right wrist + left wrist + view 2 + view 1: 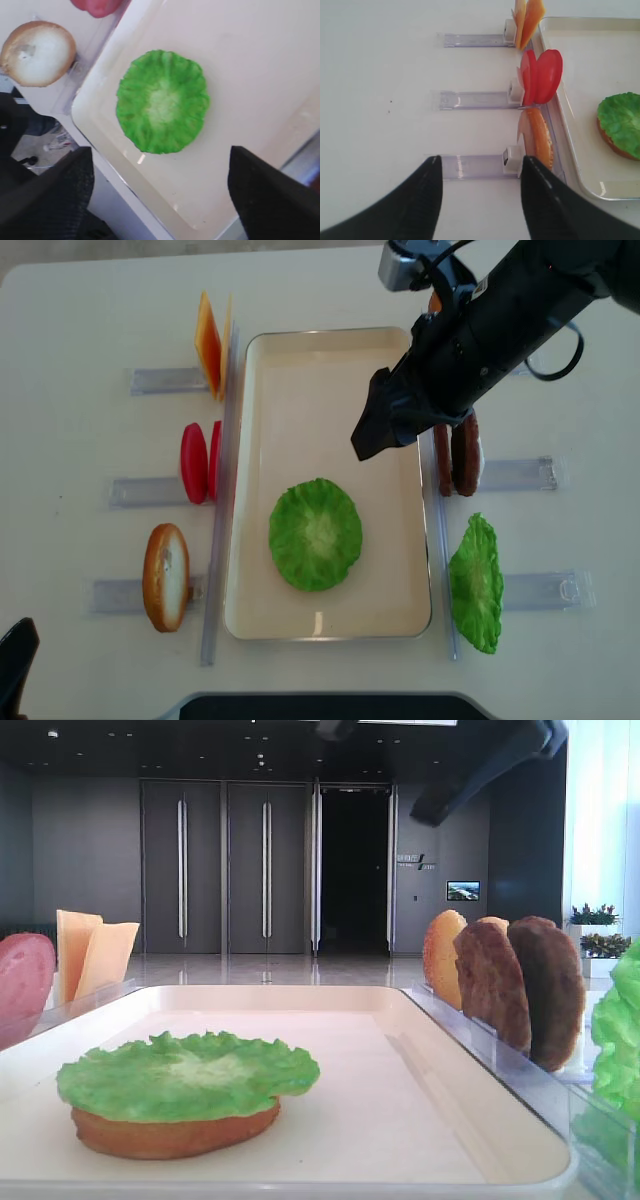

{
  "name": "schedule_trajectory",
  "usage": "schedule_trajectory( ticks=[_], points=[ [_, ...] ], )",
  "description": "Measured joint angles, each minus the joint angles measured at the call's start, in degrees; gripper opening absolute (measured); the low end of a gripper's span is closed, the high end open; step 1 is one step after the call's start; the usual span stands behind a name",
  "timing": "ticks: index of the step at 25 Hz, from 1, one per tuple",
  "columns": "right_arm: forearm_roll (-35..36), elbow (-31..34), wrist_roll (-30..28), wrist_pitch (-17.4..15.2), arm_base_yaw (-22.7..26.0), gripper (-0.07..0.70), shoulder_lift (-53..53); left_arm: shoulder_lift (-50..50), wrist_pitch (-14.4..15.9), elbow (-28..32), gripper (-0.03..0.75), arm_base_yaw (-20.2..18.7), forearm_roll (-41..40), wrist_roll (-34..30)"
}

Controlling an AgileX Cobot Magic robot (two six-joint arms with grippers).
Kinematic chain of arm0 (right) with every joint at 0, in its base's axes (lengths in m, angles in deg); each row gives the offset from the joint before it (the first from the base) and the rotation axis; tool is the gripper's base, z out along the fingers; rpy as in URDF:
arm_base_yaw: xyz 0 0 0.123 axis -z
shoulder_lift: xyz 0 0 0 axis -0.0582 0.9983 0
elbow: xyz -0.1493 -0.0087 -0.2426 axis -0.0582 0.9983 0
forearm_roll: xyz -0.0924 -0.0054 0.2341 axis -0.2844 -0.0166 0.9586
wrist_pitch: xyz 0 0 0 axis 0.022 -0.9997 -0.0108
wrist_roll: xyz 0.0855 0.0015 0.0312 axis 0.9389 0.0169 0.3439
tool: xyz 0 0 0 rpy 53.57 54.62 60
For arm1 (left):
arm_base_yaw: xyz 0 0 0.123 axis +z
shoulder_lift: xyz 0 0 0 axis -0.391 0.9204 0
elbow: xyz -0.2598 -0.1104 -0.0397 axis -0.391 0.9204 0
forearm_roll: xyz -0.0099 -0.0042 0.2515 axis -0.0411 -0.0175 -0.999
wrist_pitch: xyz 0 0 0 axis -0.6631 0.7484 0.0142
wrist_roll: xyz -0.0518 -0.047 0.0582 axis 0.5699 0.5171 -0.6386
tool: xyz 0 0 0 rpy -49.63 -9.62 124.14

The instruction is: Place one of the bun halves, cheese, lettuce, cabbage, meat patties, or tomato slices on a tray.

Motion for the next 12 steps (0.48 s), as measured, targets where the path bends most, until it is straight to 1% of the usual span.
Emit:
schedule_trajectory(
  ticks=[6, 10, 12],
  points=[
    [-19.4, -2.9, 13.1, -4.2, 0.0, 0.555, -1.2, 0.0, 0.0, 0.0, 0.391, 0.0, 0.0, 0.0],
    [-32.0, -3.1, 21.2, -4.9, 0.1, 0.555, -1.2, 0.0, 0.0, 0.0, 0.391, 0.0, 0.0, 0.0],
    [-35.1, -3.7, 23.3, -5.3, 1.2, 0.555, -1.2, 0.0, 0.0, 0.0, 0.391, 0.0, 0.0, 0.0]
  ],
)
